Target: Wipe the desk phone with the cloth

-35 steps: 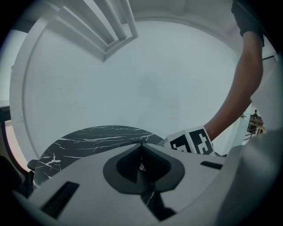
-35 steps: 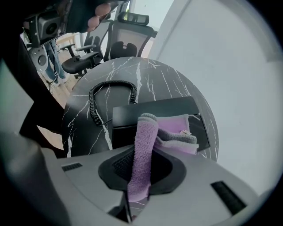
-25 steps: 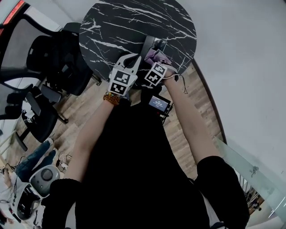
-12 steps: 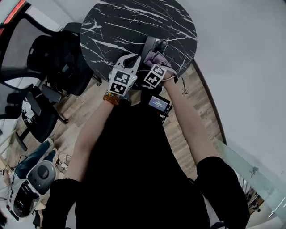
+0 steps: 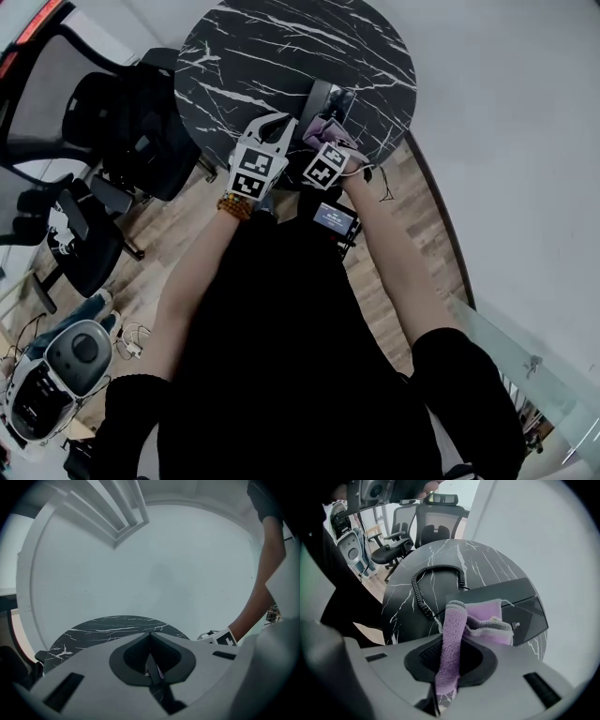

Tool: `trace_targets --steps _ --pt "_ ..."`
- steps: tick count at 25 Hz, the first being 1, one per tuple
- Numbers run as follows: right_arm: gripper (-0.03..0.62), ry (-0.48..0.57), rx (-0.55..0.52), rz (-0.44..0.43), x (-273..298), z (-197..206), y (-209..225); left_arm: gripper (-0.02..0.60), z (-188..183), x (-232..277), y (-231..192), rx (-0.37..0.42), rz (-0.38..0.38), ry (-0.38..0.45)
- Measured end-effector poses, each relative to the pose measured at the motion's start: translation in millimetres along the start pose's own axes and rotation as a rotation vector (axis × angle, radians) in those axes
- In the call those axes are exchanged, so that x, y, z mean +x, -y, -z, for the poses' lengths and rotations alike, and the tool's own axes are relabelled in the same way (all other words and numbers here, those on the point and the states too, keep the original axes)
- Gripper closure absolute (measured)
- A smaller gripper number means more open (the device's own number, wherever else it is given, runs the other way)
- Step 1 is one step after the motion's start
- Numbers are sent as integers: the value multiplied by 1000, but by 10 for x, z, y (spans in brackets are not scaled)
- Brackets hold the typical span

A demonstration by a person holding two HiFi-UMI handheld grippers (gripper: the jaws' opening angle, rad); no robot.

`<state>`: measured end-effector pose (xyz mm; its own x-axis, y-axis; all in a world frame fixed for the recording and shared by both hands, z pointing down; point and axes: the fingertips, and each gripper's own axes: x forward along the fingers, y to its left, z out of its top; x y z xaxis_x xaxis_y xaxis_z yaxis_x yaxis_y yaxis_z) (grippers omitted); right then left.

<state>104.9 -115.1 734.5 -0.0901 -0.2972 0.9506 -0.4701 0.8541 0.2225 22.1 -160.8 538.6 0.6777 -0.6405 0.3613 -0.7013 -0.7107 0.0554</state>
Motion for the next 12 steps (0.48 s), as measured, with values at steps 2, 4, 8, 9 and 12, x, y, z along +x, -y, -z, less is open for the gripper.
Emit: trace_targets --steps 2,4,8,9,12 --pt "533 -2 7 -6 12 13 -13 569 -10 -4 5 1 -1 5" --pt "531 8 26 -12 18 25 -5 569 -41 -3 6 2 -4 10" --pt "531 79 163 -77 -43 52 -127 569 -136 -29 24 14 -2 31" --pt "531 105 187 -96 -81 49 -188 569 -152 -39 25 16 -1 33" --pt "531 217 240 -121 -282 -38 -277 569 -181 -57 8 15 -1 43"
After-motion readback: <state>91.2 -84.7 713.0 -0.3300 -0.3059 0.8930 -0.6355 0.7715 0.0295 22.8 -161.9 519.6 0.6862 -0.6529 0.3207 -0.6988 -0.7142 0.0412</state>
